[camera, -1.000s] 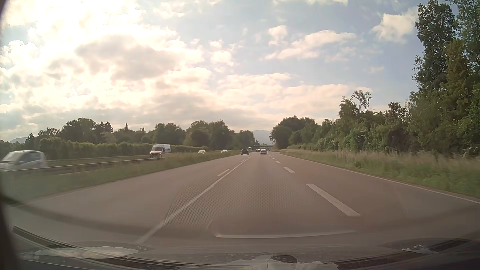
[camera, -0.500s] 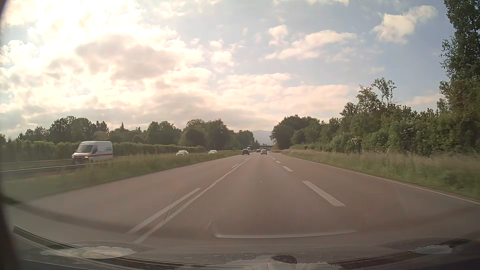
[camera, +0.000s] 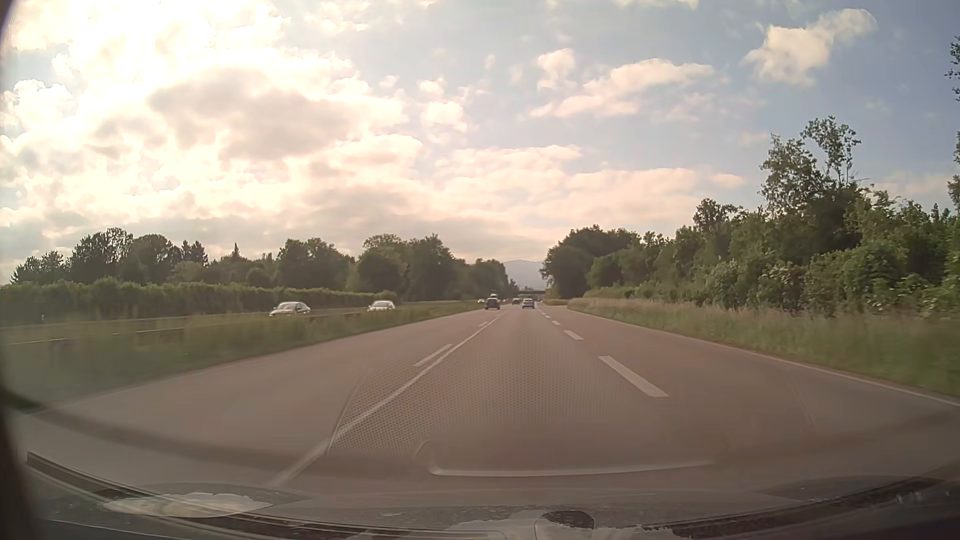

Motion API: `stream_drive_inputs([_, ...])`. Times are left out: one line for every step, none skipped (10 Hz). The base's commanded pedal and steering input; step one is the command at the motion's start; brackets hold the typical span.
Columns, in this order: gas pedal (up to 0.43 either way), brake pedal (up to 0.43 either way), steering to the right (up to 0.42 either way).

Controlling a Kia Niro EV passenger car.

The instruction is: Follow the waypoints while adhering to traffic rules and regulations

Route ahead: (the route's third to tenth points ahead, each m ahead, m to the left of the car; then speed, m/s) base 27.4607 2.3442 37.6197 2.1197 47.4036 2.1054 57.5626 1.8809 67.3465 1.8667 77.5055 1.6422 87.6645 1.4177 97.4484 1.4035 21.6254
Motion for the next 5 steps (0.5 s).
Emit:
stream_drive_inputs([0.157,0.0,-0.001])
stream_drive_inputs([0.157,0.0,-0.001])
stream_drive_inputs([0.157,0.0,-0.001])
stream_drive_inputs([0.157,0.0,-0.001])
stream_drive_inputs([0.157,0.0,-0.001])
